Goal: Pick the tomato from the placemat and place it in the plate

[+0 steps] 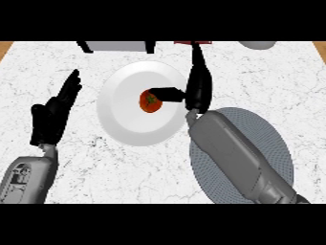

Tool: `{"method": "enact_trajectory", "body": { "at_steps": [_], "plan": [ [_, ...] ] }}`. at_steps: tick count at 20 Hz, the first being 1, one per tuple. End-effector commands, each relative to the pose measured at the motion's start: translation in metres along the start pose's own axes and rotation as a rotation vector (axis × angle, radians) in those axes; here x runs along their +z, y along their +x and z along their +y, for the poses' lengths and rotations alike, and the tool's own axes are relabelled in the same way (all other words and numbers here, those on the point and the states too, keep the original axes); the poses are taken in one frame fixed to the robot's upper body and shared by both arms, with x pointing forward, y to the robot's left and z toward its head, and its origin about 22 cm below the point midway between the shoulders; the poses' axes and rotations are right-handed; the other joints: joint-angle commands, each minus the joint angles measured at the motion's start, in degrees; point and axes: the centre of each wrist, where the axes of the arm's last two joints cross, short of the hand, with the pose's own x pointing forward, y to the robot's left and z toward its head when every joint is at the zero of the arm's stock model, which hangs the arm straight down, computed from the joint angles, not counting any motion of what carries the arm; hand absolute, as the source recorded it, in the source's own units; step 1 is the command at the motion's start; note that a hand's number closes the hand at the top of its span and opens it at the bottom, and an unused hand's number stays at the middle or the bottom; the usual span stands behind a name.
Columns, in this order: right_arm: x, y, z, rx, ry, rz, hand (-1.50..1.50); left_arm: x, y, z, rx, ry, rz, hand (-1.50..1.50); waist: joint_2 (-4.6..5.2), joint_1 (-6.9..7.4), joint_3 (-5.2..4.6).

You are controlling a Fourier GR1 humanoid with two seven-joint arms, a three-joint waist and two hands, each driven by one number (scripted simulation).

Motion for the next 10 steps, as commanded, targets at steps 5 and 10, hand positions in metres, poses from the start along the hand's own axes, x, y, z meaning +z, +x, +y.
{"method": "enact_trajectory", "body": {
  "at_steps": [5,10],
  "plan": [
    [0.011,-0.045,-0.079,-0.053,-0.048,0.016,-1.50,0.014,0.003,0.000,0.011,0.008,0.014,0.00,-0.30,-1.19,-0.02],
    [0.014,-0.069,-0.124,-0.061,-0.017,-0.007,-1.50,0.002,0.000,0.010,0.004,0.000,0.010,0.00,-0.06,-0.98,-0.02]
  ]
}}
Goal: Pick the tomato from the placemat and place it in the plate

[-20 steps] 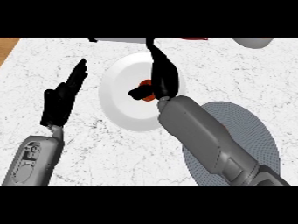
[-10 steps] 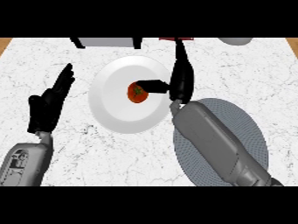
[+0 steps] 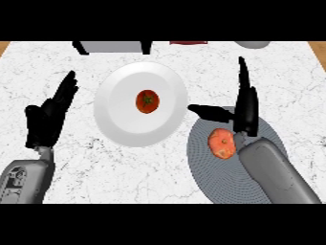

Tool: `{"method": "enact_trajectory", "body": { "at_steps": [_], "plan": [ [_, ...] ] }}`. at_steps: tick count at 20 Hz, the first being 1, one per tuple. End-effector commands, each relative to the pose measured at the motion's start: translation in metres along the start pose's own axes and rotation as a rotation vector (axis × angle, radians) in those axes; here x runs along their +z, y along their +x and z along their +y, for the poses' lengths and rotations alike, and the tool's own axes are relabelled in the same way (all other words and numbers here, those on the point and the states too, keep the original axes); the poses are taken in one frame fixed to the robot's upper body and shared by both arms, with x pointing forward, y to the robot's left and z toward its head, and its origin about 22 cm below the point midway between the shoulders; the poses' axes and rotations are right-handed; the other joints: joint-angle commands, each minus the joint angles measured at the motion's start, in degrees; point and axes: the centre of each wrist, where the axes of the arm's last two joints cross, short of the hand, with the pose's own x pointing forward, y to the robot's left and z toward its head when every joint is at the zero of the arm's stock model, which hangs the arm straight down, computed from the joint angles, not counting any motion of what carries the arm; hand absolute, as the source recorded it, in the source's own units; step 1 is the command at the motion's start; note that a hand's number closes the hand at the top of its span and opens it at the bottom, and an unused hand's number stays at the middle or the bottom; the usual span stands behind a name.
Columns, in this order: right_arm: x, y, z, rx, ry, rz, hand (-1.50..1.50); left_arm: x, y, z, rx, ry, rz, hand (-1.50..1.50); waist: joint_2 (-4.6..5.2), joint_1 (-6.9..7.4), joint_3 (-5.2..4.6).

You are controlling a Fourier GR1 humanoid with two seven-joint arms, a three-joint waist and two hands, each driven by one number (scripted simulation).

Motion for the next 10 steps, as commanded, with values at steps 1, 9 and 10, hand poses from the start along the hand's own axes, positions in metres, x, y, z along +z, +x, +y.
{"method": "enact_trajectory", "body": {
  "at_steps": [1,9,10],
  "plan": [
    [0.005,-0.017,-0.052,0.039,0.021,-0.019,-1.50,0.002,-0.009,0.005,0.009,0.010,0.007,0.00,0.07,-0.07,-0.01],
    [0.008,-0.060,-0.092,0.011,0.005,-0.008,-1.50,-0.003,-0.006,-0.011,-0.008,-0.002,0.002,0.00,0.17,0.30,0.00],
    [0.009,-0.055,-0.091,-0.006,0.005,0.002,-1.50,-0.001,0.011,-0.001,0.013,-0.010,0.007,0.00,0.12,0.40,0.00]
  ]
}}
